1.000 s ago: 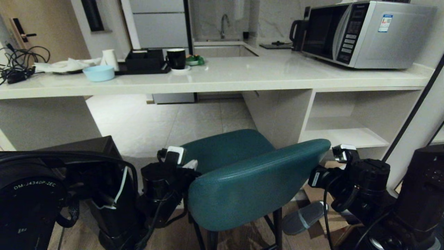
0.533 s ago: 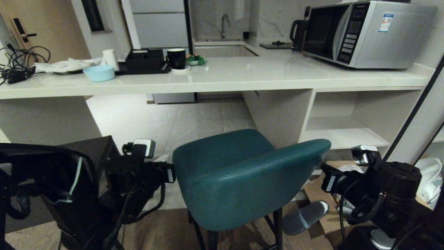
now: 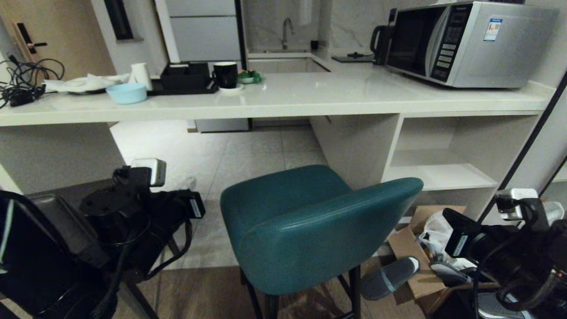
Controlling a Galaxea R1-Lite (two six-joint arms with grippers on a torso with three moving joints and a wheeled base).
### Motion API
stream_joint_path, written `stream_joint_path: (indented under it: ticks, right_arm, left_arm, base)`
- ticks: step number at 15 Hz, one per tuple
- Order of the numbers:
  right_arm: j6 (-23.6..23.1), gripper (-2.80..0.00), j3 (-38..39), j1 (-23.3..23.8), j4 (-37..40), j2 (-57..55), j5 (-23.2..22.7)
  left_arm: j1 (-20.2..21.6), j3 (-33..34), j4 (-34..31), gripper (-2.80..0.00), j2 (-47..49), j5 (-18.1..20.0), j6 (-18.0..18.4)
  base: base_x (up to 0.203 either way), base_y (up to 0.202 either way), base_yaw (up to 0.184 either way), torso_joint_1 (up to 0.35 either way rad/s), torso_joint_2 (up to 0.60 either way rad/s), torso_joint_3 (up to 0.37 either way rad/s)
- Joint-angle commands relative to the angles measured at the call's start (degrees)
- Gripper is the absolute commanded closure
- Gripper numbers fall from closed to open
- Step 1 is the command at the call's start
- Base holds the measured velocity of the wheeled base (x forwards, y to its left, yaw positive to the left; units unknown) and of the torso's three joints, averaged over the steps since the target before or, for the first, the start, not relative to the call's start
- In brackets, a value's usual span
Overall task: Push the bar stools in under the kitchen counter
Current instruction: Pull the blue chair out from under the dining table, then push the gray chair back under the dining table
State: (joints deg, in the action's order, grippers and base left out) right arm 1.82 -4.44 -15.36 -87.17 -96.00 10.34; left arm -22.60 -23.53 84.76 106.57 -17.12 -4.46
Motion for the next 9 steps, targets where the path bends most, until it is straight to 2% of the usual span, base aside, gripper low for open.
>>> stream_joint_path:
  ticks: [1, 4, 8, 9]
  right_arm:
    - [-6.6, 0.0, 2.08, -0.99, -0.49, 8.14, 0.08]
    - [-8.04, 0.0, 2.89, -1.64, 2.07, 16.69, 1.73]
    - [-4.03, 0.0, -0.19, -3.35, 14.6, 27.81, 2.6]
    - [-3.91, 0.0, -1.34, -3.68, 18.09, 30.97, 2.73]
  left_arm:
    - [-0.79, -0.17, -4.25, 0.0, -10.89, -0.17, -0.03]
    - [-2.03, 0.11, -13.0, 0.0, -22.91, -1.32, -0.07]
    - [1.14, 2.46, -21.23, 0.0, -37.84, -2.42, -0.05]
    - [2.98, 3.41, -22.65, 0.0, -41.36, -2.52, -0.01]
  base:
    - [0.0, 0.0, 0.0, 0.0, 0.0, 0.0]
    - [0.0, 0.0, 0.0, 0.0, 0.0, 0.0]
    - [0.0, 0.0, 0.0, 0.0, 0.0, 0.0]
    - [0.0, 0.0, 0.0, 0.0, 0.0, 0.0]
